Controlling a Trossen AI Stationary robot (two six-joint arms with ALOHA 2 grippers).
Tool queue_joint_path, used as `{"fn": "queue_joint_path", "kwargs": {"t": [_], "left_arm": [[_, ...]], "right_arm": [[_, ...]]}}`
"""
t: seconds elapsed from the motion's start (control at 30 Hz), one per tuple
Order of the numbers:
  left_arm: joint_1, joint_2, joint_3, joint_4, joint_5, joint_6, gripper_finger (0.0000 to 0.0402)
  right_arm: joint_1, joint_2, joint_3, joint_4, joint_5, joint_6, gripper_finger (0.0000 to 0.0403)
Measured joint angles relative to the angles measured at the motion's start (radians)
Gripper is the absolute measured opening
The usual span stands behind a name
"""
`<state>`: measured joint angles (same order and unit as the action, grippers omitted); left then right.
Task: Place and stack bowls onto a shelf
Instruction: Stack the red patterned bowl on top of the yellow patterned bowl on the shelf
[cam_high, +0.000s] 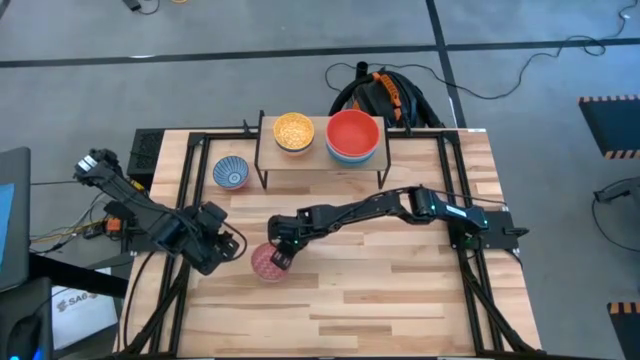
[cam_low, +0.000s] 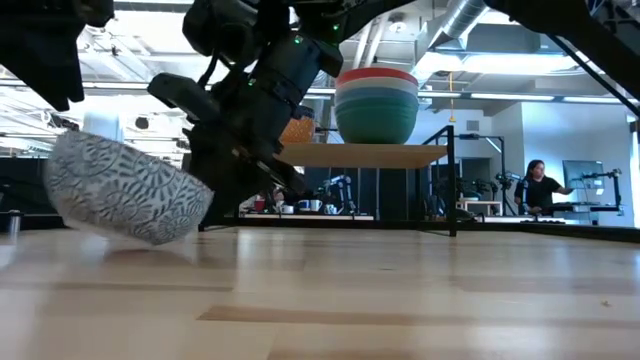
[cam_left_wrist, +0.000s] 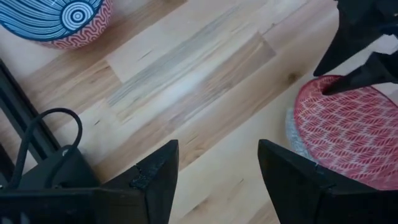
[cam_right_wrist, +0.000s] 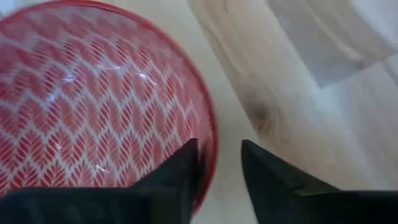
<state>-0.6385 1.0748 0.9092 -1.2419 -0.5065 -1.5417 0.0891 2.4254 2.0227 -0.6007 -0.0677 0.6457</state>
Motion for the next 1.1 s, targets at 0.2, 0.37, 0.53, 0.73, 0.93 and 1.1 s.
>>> {"fn": "queue_joint_path", "kwargs": {"t": [0.2,0.37,0.53,0.73,0.93,1.1], "left_arm": [[0.026,0.000,0.000,0.001,-0.001,0.003,0.0203],[0.032,0.000,0.000,0.001,0.017,-0.002,0.0203],[0.029,0.000,0.000,0.002,0.041,-0.017,0.0203],[0.024,-0.013,0.000,0.002,0.002,-0.033,0.0203],[0.065,-0.031,0.000,0.004,-0.055,-0.065,0.0203],[0.092,-0.029,0.000,0.007,-0.050,-0.112,0.0203]], "right_arm": [[-0.010,-0.004,0.002,-0.001,-0.018,-0.005,0.0046],[-0.015,-0.018,0.000,-0.023,-0.024,-0.027,0.0035],[-0.029,-0.091,0.013,-0.123,-0.008,-0.086,0.0035],[-0.083,-0.203,0.112,-0.269,0.055,-0.223,0.0035],[-0.180,-0.294,0.233,-0.335,0.129,-0.362,0.0035],[-0.275,-0.319,0.334,-0.333,0.163,-0.448,0.0035]]}}
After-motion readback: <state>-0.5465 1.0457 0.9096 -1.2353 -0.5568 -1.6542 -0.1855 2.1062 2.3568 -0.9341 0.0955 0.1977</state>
